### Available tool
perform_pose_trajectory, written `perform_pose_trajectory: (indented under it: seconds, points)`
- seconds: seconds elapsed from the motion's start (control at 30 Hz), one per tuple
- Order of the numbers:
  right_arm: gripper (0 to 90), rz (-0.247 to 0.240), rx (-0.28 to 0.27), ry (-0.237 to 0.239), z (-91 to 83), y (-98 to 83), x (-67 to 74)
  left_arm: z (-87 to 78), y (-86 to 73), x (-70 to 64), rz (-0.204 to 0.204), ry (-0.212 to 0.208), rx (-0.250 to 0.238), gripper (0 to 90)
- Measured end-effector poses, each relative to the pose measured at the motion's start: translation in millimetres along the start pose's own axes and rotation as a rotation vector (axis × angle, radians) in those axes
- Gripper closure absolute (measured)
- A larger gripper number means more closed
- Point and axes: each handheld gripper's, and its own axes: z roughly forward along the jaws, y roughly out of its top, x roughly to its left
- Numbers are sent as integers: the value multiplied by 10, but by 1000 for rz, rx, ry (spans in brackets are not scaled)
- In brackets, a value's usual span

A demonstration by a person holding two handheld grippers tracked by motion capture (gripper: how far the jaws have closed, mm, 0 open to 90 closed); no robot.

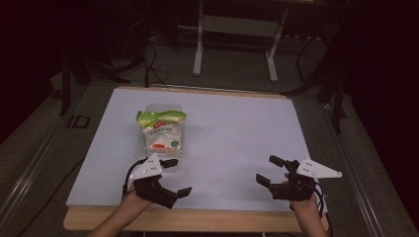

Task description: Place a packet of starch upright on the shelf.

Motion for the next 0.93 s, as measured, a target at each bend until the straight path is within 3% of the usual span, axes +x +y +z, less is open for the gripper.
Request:
perform_pose_trajectory:
  seconds: [0.17,0.43,0.73,0.93]
  points:
    - [156,-17,14,-3,10,-42,4,71,-41,-30,26,-9,5,12]
    - [156,-28,35,-13,58,-122,-7,135,-148,-17,17,-25,9,12]
    - [154,-54,76,-13,144,-190,10,231,-276,-85,98,-30,54,12]
    - [149,-67,96,-3,193,-228,28,256,-303,-102,108,-43,63,12]
